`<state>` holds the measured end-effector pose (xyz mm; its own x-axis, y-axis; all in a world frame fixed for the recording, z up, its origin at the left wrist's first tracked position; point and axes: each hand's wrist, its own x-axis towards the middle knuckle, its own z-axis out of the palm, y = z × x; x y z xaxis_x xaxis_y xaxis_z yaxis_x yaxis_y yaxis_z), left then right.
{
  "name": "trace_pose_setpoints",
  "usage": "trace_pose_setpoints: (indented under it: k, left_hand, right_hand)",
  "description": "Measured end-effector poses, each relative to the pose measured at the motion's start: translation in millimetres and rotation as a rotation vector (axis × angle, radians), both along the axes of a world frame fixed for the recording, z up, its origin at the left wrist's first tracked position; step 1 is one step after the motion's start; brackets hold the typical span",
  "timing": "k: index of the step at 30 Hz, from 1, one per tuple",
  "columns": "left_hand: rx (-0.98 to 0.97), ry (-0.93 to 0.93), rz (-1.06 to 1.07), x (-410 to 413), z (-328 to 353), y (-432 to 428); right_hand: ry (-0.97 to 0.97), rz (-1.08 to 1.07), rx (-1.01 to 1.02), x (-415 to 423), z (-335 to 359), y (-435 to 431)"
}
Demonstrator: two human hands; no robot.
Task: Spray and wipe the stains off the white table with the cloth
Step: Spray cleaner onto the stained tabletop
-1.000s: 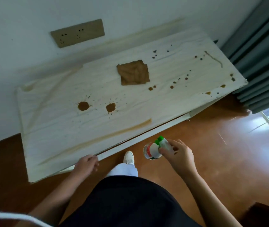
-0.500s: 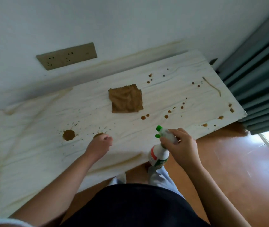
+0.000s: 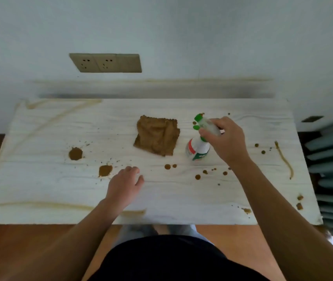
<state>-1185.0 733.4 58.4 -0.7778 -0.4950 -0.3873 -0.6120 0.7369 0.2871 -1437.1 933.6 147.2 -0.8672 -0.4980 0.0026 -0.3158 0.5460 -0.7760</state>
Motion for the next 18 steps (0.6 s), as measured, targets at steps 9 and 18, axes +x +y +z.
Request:
trace_pose_setpoints:
  k: [9,18]
  left_hand:
    - [-0.1,0.063,-0.044,-4.3,-15.9,17.1]
    - [-0.155,0.134,-0.071,1.5,-35.3,5.8]
  right_hand:
    - [-0.177,-0.04,-0.117,-28.8,-27.7,-32.9]
    - [-0.196,0.072,-0.184,-20.7,-48.5,-81.5]
